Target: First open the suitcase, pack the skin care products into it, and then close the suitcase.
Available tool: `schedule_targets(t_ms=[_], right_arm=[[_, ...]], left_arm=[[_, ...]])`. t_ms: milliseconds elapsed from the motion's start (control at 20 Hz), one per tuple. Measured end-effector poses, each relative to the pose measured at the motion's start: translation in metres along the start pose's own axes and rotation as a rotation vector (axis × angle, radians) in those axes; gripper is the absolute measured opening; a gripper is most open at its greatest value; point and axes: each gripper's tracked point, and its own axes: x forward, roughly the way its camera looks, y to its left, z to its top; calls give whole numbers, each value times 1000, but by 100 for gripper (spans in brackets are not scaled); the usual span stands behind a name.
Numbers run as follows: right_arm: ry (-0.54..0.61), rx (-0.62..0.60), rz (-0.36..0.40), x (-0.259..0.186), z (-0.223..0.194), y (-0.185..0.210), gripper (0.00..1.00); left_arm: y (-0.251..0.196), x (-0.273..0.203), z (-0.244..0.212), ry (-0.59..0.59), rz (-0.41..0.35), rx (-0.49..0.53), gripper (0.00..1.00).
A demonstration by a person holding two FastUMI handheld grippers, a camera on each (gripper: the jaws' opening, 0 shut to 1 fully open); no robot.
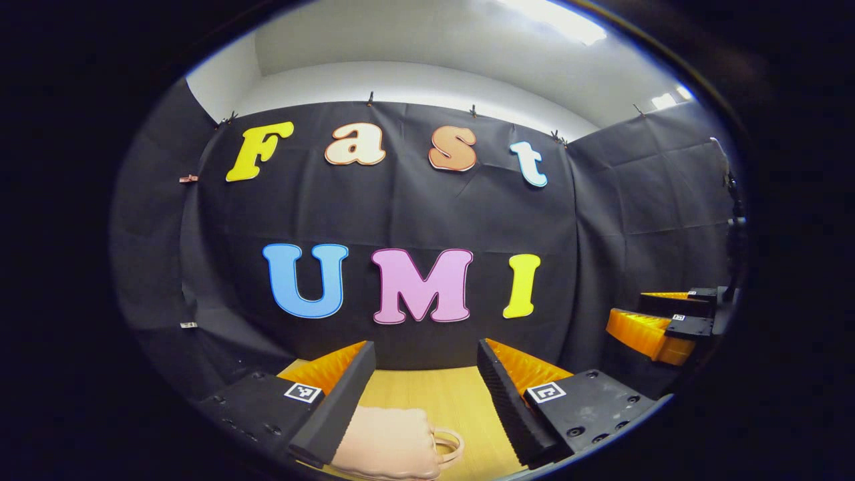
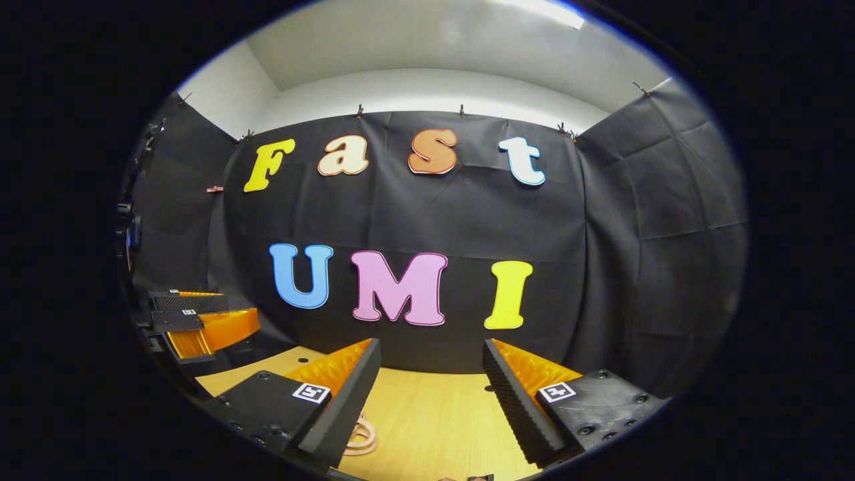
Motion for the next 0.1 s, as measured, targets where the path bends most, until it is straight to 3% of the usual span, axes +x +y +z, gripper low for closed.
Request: schedule_targets(t_ms=[50, 100], right_arm=[[-1, 1, 1, 0, 1, 2, 96], [-4, 1, 1, 0, 1, 1, 90]], left_arm=[[1, -1, 3, -9, 2, 7, 96], [1, -2, 6, -14, 2, 13, 95]])
